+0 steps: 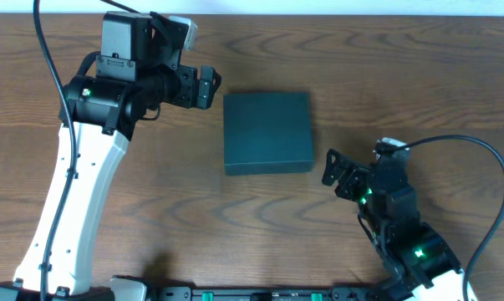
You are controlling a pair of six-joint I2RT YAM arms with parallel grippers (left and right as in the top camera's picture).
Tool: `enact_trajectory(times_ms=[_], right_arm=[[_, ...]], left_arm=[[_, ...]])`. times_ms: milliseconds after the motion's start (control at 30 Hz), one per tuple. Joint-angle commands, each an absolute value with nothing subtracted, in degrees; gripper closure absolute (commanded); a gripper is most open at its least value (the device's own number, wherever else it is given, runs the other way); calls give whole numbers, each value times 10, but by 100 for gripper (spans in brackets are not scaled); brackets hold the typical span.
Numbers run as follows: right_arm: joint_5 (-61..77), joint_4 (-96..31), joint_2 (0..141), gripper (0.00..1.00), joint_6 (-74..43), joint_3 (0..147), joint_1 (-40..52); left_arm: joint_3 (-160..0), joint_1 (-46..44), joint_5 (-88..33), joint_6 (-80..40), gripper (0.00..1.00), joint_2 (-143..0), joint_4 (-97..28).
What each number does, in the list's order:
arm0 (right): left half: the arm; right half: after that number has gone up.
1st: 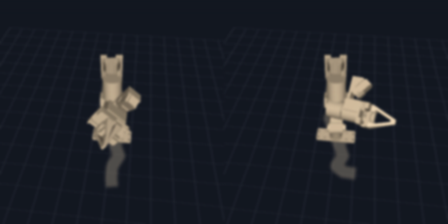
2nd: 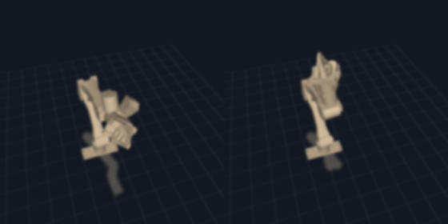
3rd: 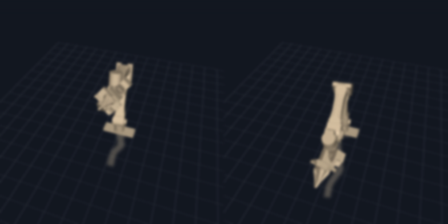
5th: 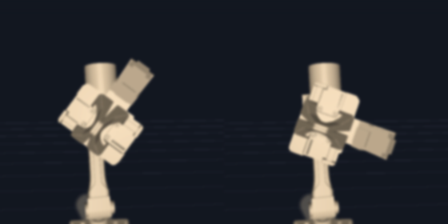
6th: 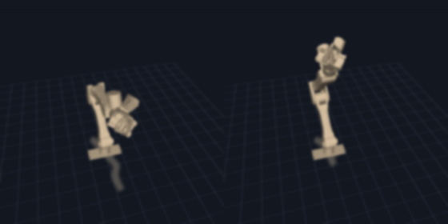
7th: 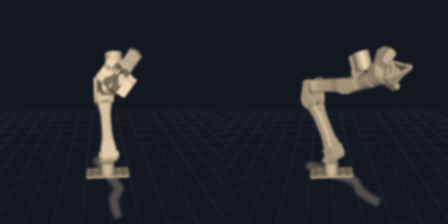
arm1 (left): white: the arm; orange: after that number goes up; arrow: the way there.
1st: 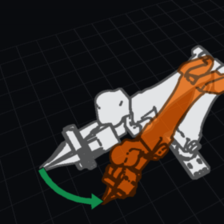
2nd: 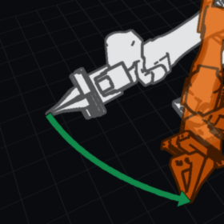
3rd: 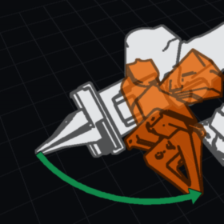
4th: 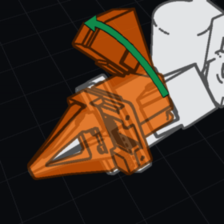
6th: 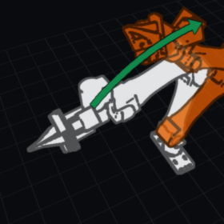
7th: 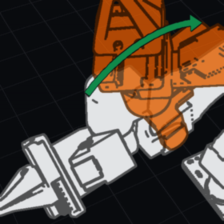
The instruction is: Pack container
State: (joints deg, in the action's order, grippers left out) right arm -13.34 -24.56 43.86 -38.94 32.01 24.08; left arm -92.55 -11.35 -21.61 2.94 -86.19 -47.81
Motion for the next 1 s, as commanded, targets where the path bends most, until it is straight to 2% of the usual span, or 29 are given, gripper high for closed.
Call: enact_trajectory(times_ms=[0,67,233,467,733,967], right_arm=[[-139,-262,439,1,-383,329,233],[-139,-274,439,1,-383,329,233],[-139,-300,439,1,-383,329,233],[-139,-303,439,1,-383,329,233],[-139,-303,439,1,-383,329,233],[-139,-303,439,1,-383,329,233]], left_arm=[[-929,-113,-209,26,5,-865,-480],[-929,-113,-206,26,5,-865,-481],[-928,-112,-104,28,5,-833,-561],[-876,-104,55,27,5,-682,-591],[-656,7,13,25,5,-441,-526],[-475,27,8,25,5,-278,-468]])
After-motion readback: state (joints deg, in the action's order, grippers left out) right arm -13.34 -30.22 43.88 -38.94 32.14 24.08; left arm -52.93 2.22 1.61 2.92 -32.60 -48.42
